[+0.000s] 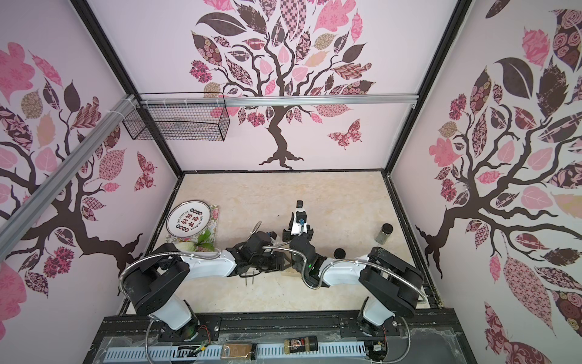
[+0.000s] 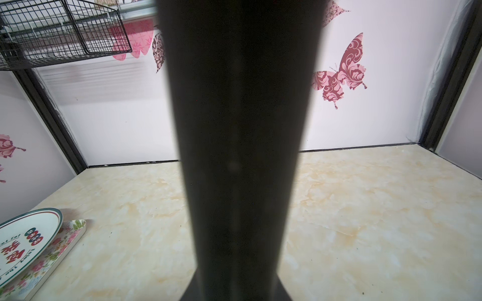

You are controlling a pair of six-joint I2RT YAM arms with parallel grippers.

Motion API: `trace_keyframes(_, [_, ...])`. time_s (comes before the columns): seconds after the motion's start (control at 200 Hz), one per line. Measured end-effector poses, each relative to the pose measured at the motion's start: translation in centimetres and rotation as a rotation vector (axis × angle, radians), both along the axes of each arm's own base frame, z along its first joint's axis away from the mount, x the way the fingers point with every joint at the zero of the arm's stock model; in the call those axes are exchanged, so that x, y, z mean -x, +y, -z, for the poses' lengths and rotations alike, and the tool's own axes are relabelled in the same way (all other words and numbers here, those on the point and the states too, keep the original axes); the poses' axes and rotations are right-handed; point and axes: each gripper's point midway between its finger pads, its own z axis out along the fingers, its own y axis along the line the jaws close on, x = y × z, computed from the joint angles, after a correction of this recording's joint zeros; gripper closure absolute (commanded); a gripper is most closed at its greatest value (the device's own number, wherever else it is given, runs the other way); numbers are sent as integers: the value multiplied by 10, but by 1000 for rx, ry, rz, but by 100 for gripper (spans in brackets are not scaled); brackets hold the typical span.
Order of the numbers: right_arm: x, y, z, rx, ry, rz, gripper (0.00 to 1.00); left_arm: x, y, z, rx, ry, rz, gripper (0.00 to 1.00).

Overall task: Use a claw hammer to pull out a nail
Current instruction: Remove the nail from the mounting plate.

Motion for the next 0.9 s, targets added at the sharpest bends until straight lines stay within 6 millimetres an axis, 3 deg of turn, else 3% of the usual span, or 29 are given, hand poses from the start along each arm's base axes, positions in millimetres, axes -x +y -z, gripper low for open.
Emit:
trace_keyframes(0.585, [-14,12,-2,104,184,62,96,0,2,1,-30,2,10,40])
trace_keyframes(0.9, [-43,8,0,126,289,85,96,0,3,1,-51,-17,31,39])
